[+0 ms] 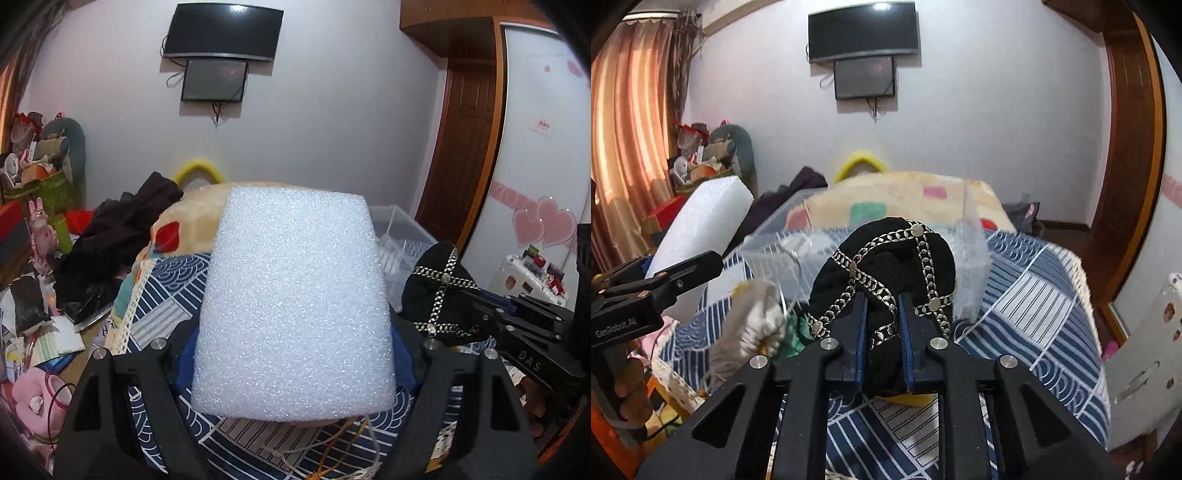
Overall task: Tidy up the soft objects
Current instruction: 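Lower the foam block into the clear box with the left tool while the right tool drops the cap in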
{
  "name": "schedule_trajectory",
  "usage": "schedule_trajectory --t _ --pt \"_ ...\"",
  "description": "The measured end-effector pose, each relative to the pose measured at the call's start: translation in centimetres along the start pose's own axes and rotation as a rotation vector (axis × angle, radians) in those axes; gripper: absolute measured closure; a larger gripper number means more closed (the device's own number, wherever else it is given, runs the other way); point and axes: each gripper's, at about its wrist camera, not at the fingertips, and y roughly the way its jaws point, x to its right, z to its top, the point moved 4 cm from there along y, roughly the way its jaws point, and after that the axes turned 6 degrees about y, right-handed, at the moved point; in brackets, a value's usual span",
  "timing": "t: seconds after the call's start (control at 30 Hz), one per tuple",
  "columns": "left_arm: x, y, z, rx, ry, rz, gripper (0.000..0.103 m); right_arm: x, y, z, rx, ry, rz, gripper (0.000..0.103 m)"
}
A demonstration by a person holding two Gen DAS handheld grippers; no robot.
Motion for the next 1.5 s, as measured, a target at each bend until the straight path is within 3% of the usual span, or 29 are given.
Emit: schedule_trajectory --t 0.47,0.7,0.87,1.13,1.2,1.5 --pt "-0.8 -0.4 5.9 0.079 0.004 -0.013 0.022 0.5 -2.9 5.3 0.186 0.003 -0.010 0.090" --pt "-1.0 3.6 8.3 0.014 0.008 -0.024 0.022 0.3 -1.0 7.5 0.221 0.008 -0.009 0.090" --pt "-1.1 8.0 8.3 -0.097 0.007 -0.042 0.022 0.2 1.7 7.4 0.183 0.005 -0.009 0.090" --pt "-0.3 13.2 6.5 -0.243 0.021 -0.067 0.022 0.3 6.3 5.6 0.048 0.007 -0.007 0.090" --pt "0.3 13.7 5.9 -0.261 0.027 -0.096 0.022 0.1 7.1 5.1 0.016 -0.007 -0.009 0.090" --pt "1.7 14.5 4.6 -0.293 0.087 -0.071 0.021 0.1 8.2 4.0 -0.072 -0.038 -0.020 0.087"
